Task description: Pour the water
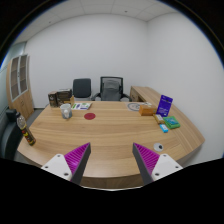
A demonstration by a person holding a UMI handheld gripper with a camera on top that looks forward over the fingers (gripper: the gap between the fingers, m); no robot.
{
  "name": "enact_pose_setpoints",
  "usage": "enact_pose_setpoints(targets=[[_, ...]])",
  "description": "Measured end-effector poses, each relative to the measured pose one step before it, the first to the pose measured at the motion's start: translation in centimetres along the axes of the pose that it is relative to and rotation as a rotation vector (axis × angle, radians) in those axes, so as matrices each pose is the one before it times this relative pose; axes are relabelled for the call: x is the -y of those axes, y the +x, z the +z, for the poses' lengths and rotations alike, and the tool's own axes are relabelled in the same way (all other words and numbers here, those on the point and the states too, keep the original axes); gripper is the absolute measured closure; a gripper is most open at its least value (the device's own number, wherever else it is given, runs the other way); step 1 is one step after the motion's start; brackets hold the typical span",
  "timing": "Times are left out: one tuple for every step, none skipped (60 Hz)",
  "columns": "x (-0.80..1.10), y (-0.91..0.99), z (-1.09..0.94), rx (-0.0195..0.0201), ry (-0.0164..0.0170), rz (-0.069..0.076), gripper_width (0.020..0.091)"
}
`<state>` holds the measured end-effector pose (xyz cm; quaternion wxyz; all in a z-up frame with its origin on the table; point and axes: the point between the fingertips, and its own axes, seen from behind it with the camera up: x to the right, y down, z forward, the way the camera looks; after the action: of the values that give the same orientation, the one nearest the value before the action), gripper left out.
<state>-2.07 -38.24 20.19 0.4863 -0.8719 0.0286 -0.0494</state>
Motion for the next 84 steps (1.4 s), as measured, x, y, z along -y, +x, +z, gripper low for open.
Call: enact_pose_setpoints(targets=[[-0.076,-0.075,-0.009,0.00086,-0.00118,-0.0008,0.0244],[-0.123,-0.134,0.003,0.00149,-0.00159,-0.0019,0.0246],[-0.167,-0.133,0.019,0.00054,-0.00227,-0.0025,0.0246],[-0.2,-0.143,0.02,-0.0002,-0.00244,-0.0026,0.0246],[-0.248,-0.203,-0.012,-0.00076,-0.00311,-0.0025,0.0246],[-0.256,-0.218,-0.161,-0.00039,-0.00314,-0.0035,0.0246],[-0.262,-0.329,-0.066,-0.00044,-0.00143,-0.003,0.0246],[-0.229,-0.344,-0.059,0.00013,-0.00051,-0.0027,0.0246],[-0.237,-0.386,-0.063,0.00011,-0.00081,-0.0021,0.0247],[-0.281,-0.412,-0.088,-0.00006,-0.00256,-0.0023,0.0246],[-0.347,-0.456,-0.106,0.00017,-0.00448,-0.0025,0.0245],[-0.359,-0.488,-0.087,0.00036,-0.00535,-0.0031,0.0245],[-0.301,-0.509,-0.116,0.00014,-0.00482,-0.0018,0.0244],[-0.286,-0.539,-0.098,0.00028,-0.0042,-0.0003,0.0244],[-0.254,-0.583,-0.103,0.00065,-0.00328,0.001,0.0245],[-0.25,-0.657,-0.1,0.0012,-0.00233,0.0012,0.0243],[-0.251,-0.775,-0.128,0.00319,-0.00226,0.0011,0.0244],[-0.261,-0.796,-0.14,0.00369,-0.00353,0.0013,0.0247],[-0.26,-0.788,-0.101,0.00389,-0.00371,0.0022,0.0247],[-0.258,-0.836,-0.114,0.00385,-0.00384,0.0019,0.0246],[-0.205,-0.879,-0.117,0.00381,-0.00259,0.0015,0.0246],[-0.198,-0.896,-0.132,0.00373,-0.00167,0.0007,0.0247],[-0.208,-0.903,-0.083,0.00378,-0.00135,-0.0001,0.0246],[-0.208,-0.96,-0.091,0.0029,-0.0021,-0.0003,0.0247],[-0.252,-0.958,-0.072,0.00168,-0.00309,-0.0008,0.0244],[-0.278,-0.973,-0.081,0.00123,-0.00422,-0.0009,0.0247],[-0.258,-0.946,-0.075,0.00112,-0.00424,-0.001,0.0247],[-0.185,-0.983,-0.042,0.00168,-0.00201,-0.0013,0.0246],[-0.145,-1.032,-0.077,0.00148,-0.00051,-0.0013,0.0246],[-0.139,-1.079,-0.052,0.00136,0.00089,-0.0014,0.0246],[0.02,-1.183,-0.237,0.00051,-0.00166,-0.0007,0.0246],[-0.309,-0.926,0.158,0.00158,0.00407,-0.0025,0.0247],[0.072,-1.225,-0.193,0.00005,-0.00195,-0.0011,0.0248],[-0.11,-1.063,-0.048,-0.00083,0.00111,-0.0017,0.0246],[-0.091,-1.046,-0.009,-0.00202,0.00106,-0.0001,0.0247],[-0.072,-1.052,-0.005,-0.00152,0.00094,0.0008,0.0245],[-0.059,-1.122,-0.052,-0.00019,-0.00003,0.0007,0.0243],[-0.067,-1.136,-0.042,0.00117,-0.00003,0.0004,0.0243],[-0.045,-1.228,-0.044,0.00287,0.00094,0.0,0.0243],[-0.04,-1.224,0.002,0.00391,0.00114,0.0005,0.0244],[-0.026,-1.205,0.01,0.00417,0.00149,0.0009,0.0242],[0.003,-1.189,0.055,0.00408,0.0005,0.0014,0.0243],[-0.035,-1.21,0.079,0.00444,0.00015,0.001,0.0243],[-0.004,-1.163,0.117,0.00433,0.00032,0.0003,0.0242],[-0.178,-1.009,0.294,0.00497,0.00393,-0.0007,0.0243],[0.026,-1.125,0.137,0.00462,0.00029,-0.0002,0.0242],[0.211,-1.244,-0.014,0.00461,-0.0042,-0.0006,0.0241],[-0.165,-0.938,0.351,0.00546,0.00113,-0.0026,0.0242],[0.26,-1.233,0.025,0.00471,-0.00463,-0.0012,0.0246],[0.137,-1.002,0.18,0.00545,0.00025,-0.0022,0.0246],[0.215,-0.97,0.195,0.0057,0.00279,-0.0025,0.0246],[0.299,-0.883,0.276,0.00479,0.00531,-0.0019,0.0247],[0.265,-0.867,0.303,0.00368,0.00568,-0.0017,0.0246],[0.283,-0.821,0.316,0.00319,0.00482,-0.0014,0.0245],[0.27,-0.773,0.345,0.00366,0.00401,-0.0022,0.0245],[0.279,-0.789,0.407,0.00443,0.00355,-0.0026,0.0246],[0.295,-0.708,0.422,0.00365,0.00412,-0.0016,0.0247],[0.015,-0.624,0.486,0.00076,0.00854,-0.0011,0.0245],[0.311,-0.535,0.486,0.00127,0.00554,-0.0002,0.0247],[0.31,-0.441,0.451,0.00037,0.00531,-0.0004,0.0245],[0.296,-0.396,0.531,-0.00032,0.006,0.0004,0.0245],[0.332,-0.359,0.518,-0.00097,0.00636,0.0012,0.0247],[0.281,-0.302,0.579,-0.00106,0.00641,0.0014,0.0246],[0.277,-0.269,0.588,-0.00168,0.00697,0.0022,0.0245],[0.247,-0.208,0.609,-0.00232,0.00728,0.0022,0.0244],[0.555,-0.115,1.286,-0.00065,0.00558,0.0027,0.0246],[-0.058,-0.36,0.116,-0.00234,0.00679,0.0011,0.0247],[0.133,-0.16,0.628,-0.00125,0.00591,0.0006,0.0245],[0.113,-0.116,0.539,-0.00187,0.00623,0.0008,0.0246],[0.181,-0.072,0.633,-0.0025,0.00818,0.0015,0.0247],[0.192,-0.073,0.641,-0.00329,0.00857,0.0023,0.0245],[0.125,-0.04,0.612,-0.0034,0.00714,0.0017,0.0246],[0.123,-0.045,0.637,-0.00163,0.00663,0.0006,0.0246],[0.444,0.171,0.916,0.0,0.00503,0.0007,0.0246],[0.092,-0.124,0.535,0.00003,0.00929,0.0014,0.0247],[0.232,-0.131,0.483,-0.0003,0.00803,0.0022,0.0249],[0.171,-0.043,0.407,0.00085,0.00995,0.0011,0.0255],[0.166,-0.056,0.456,0.00034,0.00987,0.0007,0.0268],[0.114,-0.027,0.459,-0.0006,0.00778,-0.0002,0.0281],[0.071,0.006,0.442,-0.00148,0.00606,0.0003,0.03],[0.068,-0.023,0.413,-0.00042,0.00647,0.0007,0.0321],[0.096,-0.031,0.582,-0.00033,0.00911,0.0015,0.0345],[0.111,0.02,0.391,-0.00081,0.00885,0.0023,0.0376],[0.091,-0.006,0.124,-0.00096,0.0074,0.0034,0.0408]])
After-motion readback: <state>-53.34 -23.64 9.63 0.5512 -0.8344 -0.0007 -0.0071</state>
